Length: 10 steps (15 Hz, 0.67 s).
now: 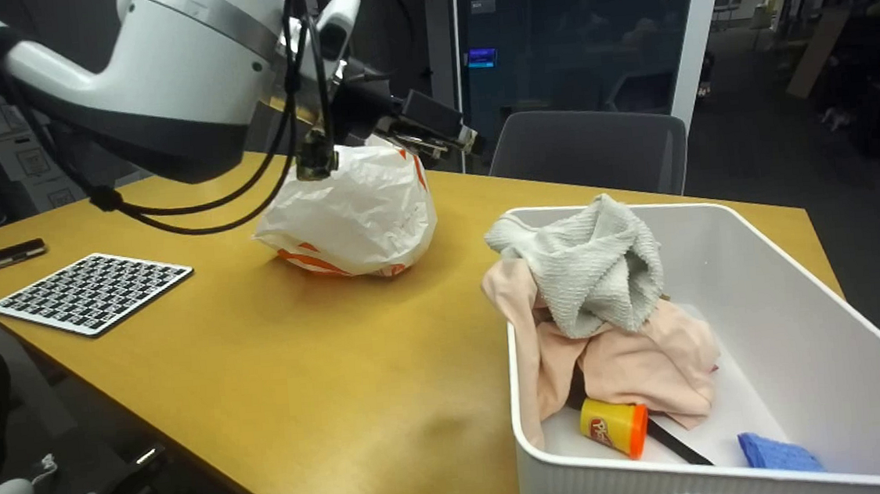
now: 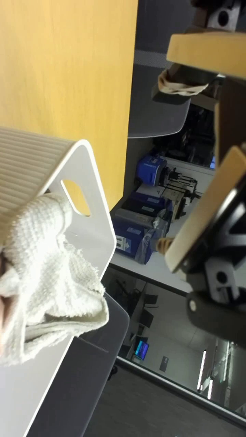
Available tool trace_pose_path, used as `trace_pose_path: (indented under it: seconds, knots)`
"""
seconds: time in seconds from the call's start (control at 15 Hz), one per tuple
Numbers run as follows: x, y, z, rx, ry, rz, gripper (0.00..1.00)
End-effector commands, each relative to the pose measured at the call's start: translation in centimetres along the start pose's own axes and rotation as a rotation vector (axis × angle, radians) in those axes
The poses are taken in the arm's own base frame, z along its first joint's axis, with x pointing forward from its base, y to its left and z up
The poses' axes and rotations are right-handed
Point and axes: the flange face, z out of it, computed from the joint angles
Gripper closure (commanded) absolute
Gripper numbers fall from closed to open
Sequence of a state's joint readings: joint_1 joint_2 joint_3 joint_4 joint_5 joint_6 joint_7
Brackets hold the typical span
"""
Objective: Move the items, which are in the plastic, to the laundry basket
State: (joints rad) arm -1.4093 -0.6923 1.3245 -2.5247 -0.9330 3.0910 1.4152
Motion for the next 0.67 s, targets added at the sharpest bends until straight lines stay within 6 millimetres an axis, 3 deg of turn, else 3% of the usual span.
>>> trace_pose_path:
  seconds: [0.0,0.13,0.6]
  knots:
    - [-0.4,0.4,-3.0,0.003,-0.099,0.029,0.00]
    - [-0.1,0.0,-5.0,0.010,-0.149,0.049,0.00]
    - [2.7,-1.4,-14.8,0.231,-0.250,0.099,0.00]
